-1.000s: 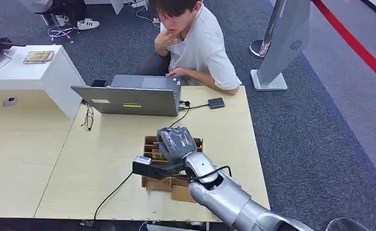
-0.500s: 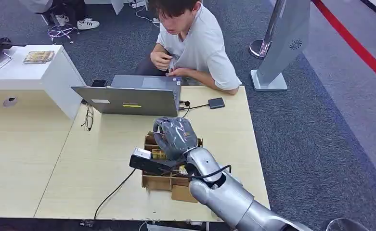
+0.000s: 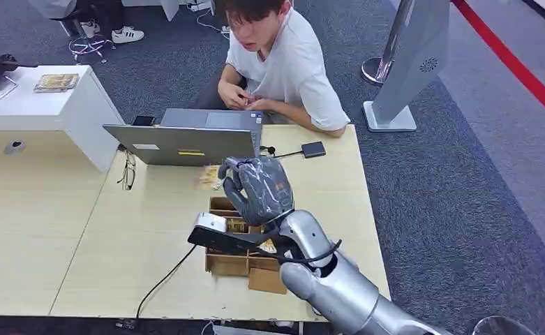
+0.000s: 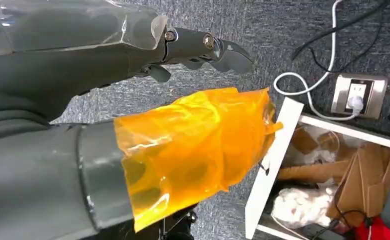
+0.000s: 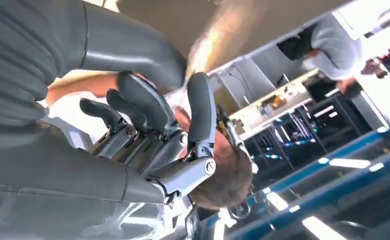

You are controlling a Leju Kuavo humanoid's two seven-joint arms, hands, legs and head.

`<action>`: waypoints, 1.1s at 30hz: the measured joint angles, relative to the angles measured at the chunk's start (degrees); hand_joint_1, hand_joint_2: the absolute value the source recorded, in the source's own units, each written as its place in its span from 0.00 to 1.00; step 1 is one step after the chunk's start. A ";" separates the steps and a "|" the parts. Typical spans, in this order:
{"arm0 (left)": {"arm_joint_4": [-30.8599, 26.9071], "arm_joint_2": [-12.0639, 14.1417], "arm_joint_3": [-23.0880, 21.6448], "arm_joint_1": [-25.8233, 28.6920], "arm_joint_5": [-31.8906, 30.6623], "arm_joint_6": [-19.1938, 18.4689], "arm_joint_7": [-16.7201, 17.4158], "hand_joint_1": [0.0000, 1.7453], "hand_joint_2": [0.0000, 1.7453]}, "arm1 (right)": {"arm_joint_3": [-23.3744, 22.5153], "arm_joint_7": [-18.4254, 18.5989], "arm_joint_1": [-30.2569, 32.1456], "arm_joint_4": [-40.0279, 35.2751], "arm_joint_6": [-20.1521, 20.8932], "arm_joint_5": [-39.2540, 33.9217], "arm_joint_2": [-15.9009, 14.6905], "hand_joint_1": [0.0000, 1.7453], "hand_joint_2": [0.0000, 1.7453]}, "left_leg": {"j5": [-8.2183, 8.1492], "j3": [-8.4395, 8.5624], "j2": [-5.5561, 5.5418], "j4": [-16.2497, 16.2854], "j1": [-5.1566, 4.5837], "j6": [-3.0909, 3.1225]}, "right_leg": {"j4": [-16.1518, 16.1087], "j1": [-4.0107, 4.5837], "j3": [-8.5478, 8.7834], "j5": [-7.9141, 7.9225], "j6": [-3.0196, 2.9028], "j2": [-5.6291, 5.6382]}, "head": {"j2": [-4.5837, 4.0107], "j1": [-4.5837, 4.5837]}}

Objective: Pass the card to the sensor for recognition and then transmit it.

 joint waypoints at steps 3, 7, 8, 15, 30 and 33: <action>0.00 0.00 0.07 0.11 -0.09 0.11 0.29 0.00 0.00 | 0.00 -0.37 0.04 -1.38 -0.26 -0.53 -0.33 1.00 1.00 | 0.00 -0.01 0.00 0.00 0.00 0.00 | 0.00 0.00 0.00 0.00 0.00 0.00 | 0.00 0.00; 0.04 0.00 0.35 0.13 0.05 -0.20 -0.26 0.00 0.00 | 0.00 -0.87 0.10 -2.80 -0.83 -1.09 -0.88 1.00 1.00 | 0.00 -0.01 0.00 0.00 0.00 0.00 | 0.00 0.00 0.00 0.01 0.01 0.00 | 0.00 0.00; 0.04 -0.04 0.46 0.03 0.04 -0.05 -0.07 0.00 0.00 | 0.00 -0.66 0.08 -3.25 -0.74 -1.09 -0.88 1.00 1.00 | 0.00 -0.01 0.00 0.00 0.00 0.00 | 0.00 0.00 0.00 0.01 0.01 0.00 | 0.00 0.00; 0.30 -0.02 0.66 0.17 0.09 -0.37 -0.78 0.00 0.00 | -0.20 -2.29 0.10 -3.83 -1.88 -2.51 -1.73 1.00 1.00 | 0.00 -0.01 -0.01 0.00 0.00 0.00 | 0.00 0.00 0.00 0.01 0.01 -0.01 | 0.00 0.00; 0.96 -0.07 0.68 -0.13 0.09 -0.07 -0.20 0.00 0.00 | -0.28 -0.94 0.15 -4.31 -1.46 -2.86 -2.62 1.00 1.00 | 0.00 -0.01 -0.01 0.00 0.00 0.00 | 0.00 0.00 0.01 0.01 0.01 -0.01 | 0.00 0.00; 0.96 -0.09 0.70 -0.16 0.07 -0.09 -0.02 0.00 0.00 | -0.59 -0.74 -0.02 -4.31 -1.25 -2.91 -2.62 1.00 1.00 | 0.00 -0.01 0.00 0.00 0.00 0.00 | 0.00 0.00 0.01 0.02 0.01 0.00 | 0.00 0.00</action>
